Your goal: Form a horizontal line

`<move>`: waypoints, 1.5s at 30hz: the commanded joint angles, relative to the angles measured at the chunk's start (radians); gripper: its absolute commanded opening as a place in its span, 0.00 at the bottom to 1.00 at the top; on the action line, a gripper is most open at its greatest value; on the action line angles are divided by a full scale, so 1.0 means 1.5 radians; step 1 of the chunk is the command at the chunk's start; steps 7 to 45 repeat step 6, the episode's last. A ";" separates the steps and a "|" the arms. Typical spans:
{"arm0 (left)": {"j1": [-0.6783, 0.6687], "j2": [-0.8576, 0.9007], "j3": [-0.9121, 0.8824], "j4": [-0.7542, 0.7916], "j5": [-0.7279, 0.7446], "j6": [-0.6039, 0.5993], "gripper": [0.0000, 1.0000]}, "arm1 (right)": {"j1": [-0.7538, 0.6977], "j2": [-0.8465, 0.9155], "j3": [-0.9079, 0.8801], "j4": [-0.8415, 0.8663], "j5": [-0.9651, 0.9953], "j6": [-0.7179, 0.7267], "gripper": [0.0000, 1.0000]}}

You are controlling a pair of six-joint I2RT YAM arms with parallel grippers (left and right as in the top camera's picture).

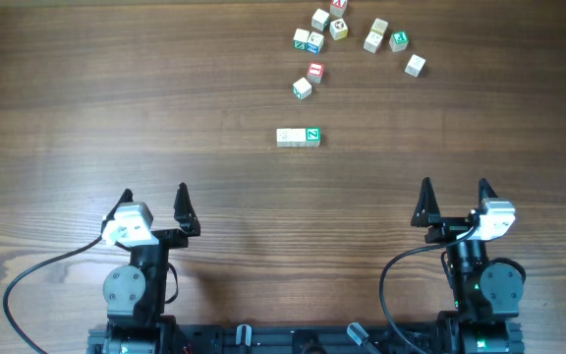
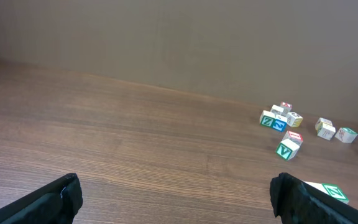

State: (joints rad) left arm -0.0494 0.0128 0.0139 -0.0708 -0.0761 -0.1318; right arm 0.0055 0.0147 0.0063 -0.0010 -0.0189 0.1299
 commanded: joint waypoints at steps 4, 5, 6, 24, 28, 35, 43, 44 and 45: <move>0.005 -0.006 -0.005 0.002 0.013 0.013 1.00 | -0.002 -0.005 -0.001 0.002 -0.009 0.003 1.00; 0.005 -0.006 -0.005 0.002 0.013 0.013 1.00 | -0.002 -0.005 -0.001 0.002 -0.009 0.003 1.00; 0.005 -0.006 -0.005 0.002 0.013 0.013 1.00 | -0.002 -0.005 -0.001 0.002 -0.009 0.003 1.00; 0.005 -0.006 -0.005 0.002 0.013 0.013 1.00 | -0.002 -0.005 -0.001 0.002 -0.009 0.003 1.00; 0.005 -0.006 -0.005 0.002 0.013 0.013 1.00 | -0.002 -0.005 -0.001 0.002 -0.009 0.003 1.00; 0.005 -0.006 -0.005 0.002 0.013 0.013 1.00 | -0.002 -0.005 -0.001 0.002 -0.009 0.003 1.00; 0.005 -0.006 -0.005 0.002 0.013 0.013 1.00 | -0.002 -0.005 -0.001 0.002 -0.009 0.003 1.00; 0.005 -0.006 -0.005 0.002 0.013 0.013 1.00 | -0.002 -0.005 -0.001 0.002 -0.009 0.003 1.00; 0.005 -0.006 -0.005 0.002 0.013 0.013 1.00 | -0.002 -0.005 -0.001 0.002 -0.009 0.003 1.00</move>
